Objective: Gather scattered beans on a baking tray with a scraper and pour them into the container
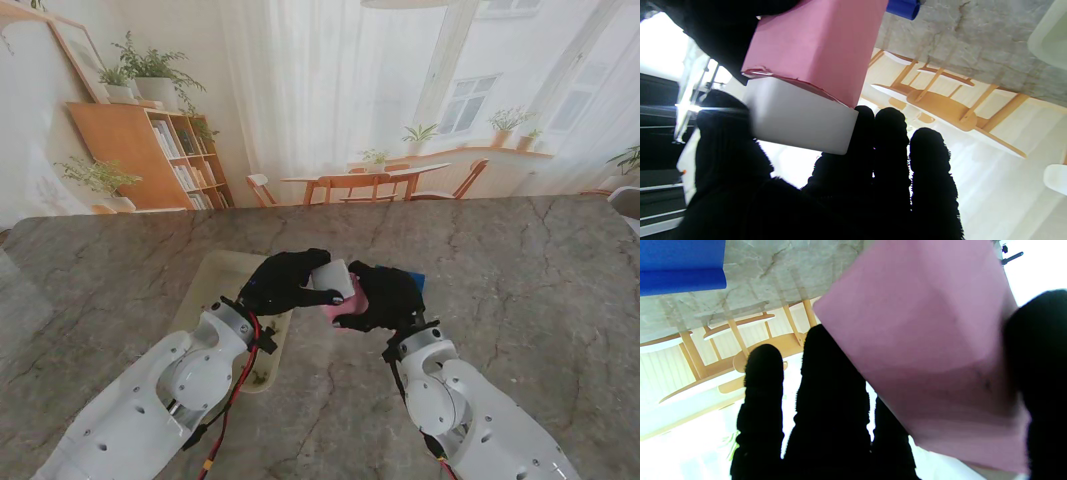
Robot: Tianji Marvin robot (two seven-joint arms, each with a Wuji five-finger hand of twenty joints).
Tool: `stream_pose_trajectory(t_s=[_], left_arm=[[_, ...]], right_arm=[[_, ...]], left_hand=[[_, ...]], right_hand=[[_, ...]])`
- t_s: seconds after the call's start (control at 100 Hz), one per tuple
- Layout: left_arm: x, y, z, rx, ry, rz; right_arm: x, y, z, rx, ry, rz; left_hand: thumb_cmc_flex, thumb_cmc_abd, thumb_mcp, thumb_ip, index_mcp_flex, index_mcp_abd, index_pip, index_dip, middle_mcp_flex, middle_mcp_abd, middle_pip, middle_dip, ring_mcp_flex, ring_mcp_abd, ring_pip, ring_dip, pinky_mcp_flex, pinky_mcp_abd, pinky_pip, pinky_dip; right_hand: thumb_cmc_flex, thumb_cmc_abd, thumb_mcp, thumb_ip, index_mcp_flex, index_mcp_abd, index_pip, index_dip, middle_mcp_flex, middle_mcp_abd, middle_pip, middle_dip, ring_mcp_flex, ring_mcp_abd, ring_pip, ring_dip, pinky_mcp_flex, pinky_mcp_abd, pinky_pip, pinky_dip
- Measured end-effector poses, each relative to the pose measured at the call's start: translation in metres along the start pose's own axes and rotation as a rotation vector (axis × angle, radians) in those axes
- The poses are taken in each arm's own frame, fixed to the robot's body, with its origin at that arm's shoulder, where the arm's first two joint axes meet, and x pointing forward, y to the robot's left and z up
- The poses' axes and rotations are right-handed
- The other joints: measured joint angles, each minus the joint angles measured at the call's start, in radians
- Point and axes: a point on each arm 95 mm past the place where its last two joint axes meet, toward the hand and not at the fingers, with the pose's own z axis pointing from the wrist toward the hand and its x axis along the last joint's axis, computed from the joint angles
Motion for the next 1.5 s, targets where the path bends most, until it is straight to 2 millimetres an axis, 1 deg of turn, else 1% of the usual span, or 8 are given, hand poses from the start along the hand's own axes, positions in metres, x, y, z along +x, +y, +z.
stream_pose_trajectory(t_s=[0.18,0.33,0.44,0.52,0.62,0.83,1.07,1.5], left_arm=[[0.008,0.005,0.001,0.024,-0.067,0.037],[0.013,0.008,0.002,0.026,-0.144,0.027],[0.018,0.009,0.001,0.0,-0.171,-0.022],[0.021,0.008,-0.002,-0.009,-0.172,-0.077],[0.024,0.004,-0.007,0.004,-0.172,-0.089],[0.019,-0.021,-0.022,0.12,-0.166,-0.117],[0.006,-0.054,-0.036,0.151,0.014,0.034],[-0.032,-0.05,-0.021,-0.035,0.152,0.354]], right_arm=[[0.003,-0.001,-0.002,-0.005,-0.029,0.0],[0.003,-0.002,-0.003,-0.004,-0.036,0.001],[0.002,-0.001,-0.002,0.001,-0.035,0.001],[0.003,-0.001,0.0,0.006,-0.028,0.001],[0.004,0.0,0.003,0.008,-0.017,0.0],[0.003,0.0,0.005,0.015,-0.01,0.002],[0.004,0.001,0.005,0.011,0.0,0.007],[0.008,0.001,0.003,0.004,0.038,0.025]], left_hand=[[-0.082,0.002,0.0,0.001,0.0,0.008,0.165,0.035,0.051,-0.001,0.147,0.083,0.024,0.005,0.064,-0.015,0.002,0.008,0.023,0.025],[-0.14,0.047,0.013,0.004,0.034,0.026,0.176,0.029,0.115,0.002,0.363,0.146,0.004,0.072,0.019,-0.059,-0.028,0.075,0.015,0.038],[-0.143,0.122,0.085,0.003,0.087,0.026,-0.154,-0.282,0.101,0.084,0.141,0.049,-0.084,0.175,-0.224,-0.161,-0.11,0.145,-0.125,0.01],[-0.137,0.177,0.14,0.003,0.082,0.035,-0.395,-0.572,0.015,0.106,-0.326,-0.357,-0.155,0.208,-0.505,-0.351,-0.184,0.195,-0.312,-0.058],[-0.136,0.201,0.162,0.004,0.0,0.037,-0.474,-0.722,-0.078,0.124,-0.526,-0.614,-0.206,0.207,-0.71,-0.523,-0.24,0.218,-0.506,-0.151],[0.003,0.24,0.169,0.007,-0.027,0.034,-0.47,-0.757,-0.16,0.111,-0.563,-0.687,-0.251,0.158,-0.813,-0.636,-0.274,0.213,-0.675,-0.235],[0.181,0.175,0.157,0.012,-0.173,-0.006,-0.507,-0.76,-0.306,0.009,-0.602,-0.739,-0.353,0.022,-0.895,-0.755,-0.279,0.122,-0.838,-0.353],[0.241,0.076,0.176,0.008,-0.319,0.043,-0.55,-0.821,-0.498,0.025,-0.623,-0.778,-0.512,0.02,-0.909,-0.807,-0.367,0.051,-0.905,-0.507]], right_hand=[[0.002,-0.008,0.0,0.0,0.0,0.0,0.009,0.0,0.001,0.008,0.002,0.0,0.0,0.008,0.004,0.0,0.0,0.001,0.006,0.0],[0.004,-0.008,0.0,0.0,0.001,0.0,0.009,-0.001,0.011,0.012,0.019,0.0,0.001,0.011,0.022,0.001,0.0,0.001,0.008,0.0],[0.004,-0.007,0.0,0.0,0.001,0.0,0.011,-0.001,0.012,0.013,0.027,0.0,0.001,0.012,0.023,0.001,0.0,0.001,0.01,0.0],[0.004,-0.007,0.0,0.0,0.001,0.0,0.015,-0.001,0.012,0.013,0.027,0.0,0.001,0.012,0.021,0.001,0.0,0.001,0.01,0.0],[0.004,-0.007,-0.001,0.0,0.001,0.0,0.015,-0.001,0.012,0.013,0.027,0.0,0.001,0.012,0.02,0.001,0.0,0.001,0.01,0.0],[0.004,-0.007,-0.001,0.0,0.001,0.0,0.015,-0.001,0.012,0.013,0.027,0.0,0.001,0.012,0.02,0.001,0.0,0.001,0.01,0.0],[0.004,-0.007,-0.002,0.0,0.001,0.0,0.015,-0.001,0.012,0.013,0.027,0.0,0.001,0.012,0.019,-0.007,0.0,0.001,0.01,0.0],[0.004,-0.007,-0.005,0.0,0.001,0.0,0.015,-0.001,0.012,0.013,0.027,0.0,0.001,0.011,0.016,-0.01,0.0,0.001,0.01,0.0]])
